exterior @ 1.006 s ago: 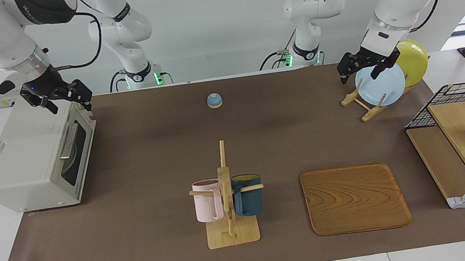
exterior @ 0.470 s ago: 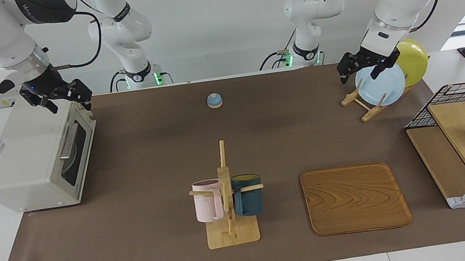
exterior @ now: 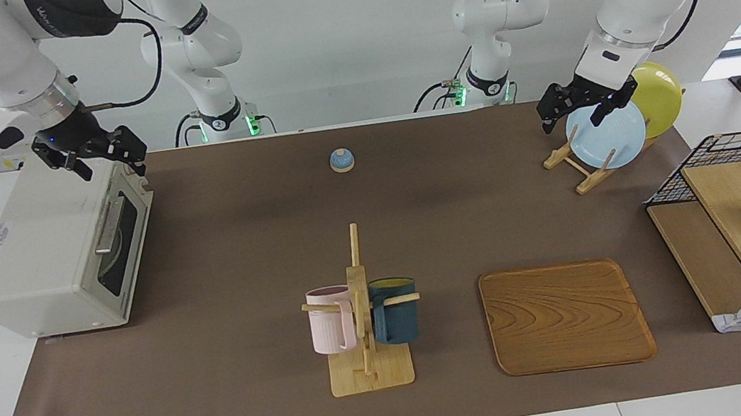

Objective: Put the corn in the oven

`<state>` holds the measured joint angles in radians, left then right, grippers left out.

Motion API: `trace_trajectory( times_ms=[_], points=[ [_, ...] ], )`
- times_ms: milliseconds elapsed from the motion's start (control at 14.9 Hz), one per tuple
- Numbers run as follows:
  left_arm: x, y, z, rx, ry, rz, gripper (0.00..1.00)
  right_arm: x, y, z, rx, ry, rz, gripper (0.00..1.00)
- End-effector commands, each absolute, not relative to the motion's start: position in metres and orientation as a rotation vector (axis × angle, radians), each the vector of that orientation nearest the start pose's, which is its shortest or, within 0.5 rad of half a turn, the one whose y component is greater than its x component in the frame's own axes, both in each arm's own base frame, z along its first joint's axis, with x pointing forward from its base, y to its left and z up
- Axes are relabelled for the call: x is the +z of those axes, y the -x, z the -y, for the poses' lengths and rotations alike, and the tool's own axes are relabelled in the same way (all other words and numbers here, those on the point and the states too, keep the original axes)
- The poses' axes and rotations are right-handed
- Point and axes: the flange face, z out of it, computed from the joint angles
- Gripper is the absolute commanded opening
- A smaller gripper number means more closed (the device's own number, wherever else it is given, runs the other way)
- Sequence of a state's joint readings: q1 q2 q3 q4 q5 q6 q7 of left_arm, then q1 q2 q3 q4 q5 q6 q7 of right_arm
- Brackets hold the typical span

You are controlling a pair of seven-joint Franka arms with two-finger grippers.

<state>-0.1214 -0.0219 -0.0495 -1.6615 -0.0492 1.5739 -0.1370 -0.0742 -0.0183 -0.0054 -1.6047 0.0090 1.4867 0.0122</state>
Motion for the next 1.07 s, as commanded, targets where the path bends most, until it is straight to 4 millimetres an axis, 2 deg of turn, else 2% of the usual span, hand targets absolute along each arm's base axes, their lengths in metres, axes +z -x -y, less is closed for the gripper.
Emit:
trace_trajectory(
  times_ms=[0, 1006],
  points=[
    [0.5969, -0.5315, 0.0947, 0.12, 3.16, -0.044, 1.0, 0.6135, -0.5324, 0.0407, 0.146, 3.1, -0.167, 1.0],
    [0.597, -0.5316, 0.0947, 0.118, 3.16, -0.044, 1.0, 0.6152, -0.5337, 0.0425, 0.125, 3.101, -0.17, 1.0]
  ],
)
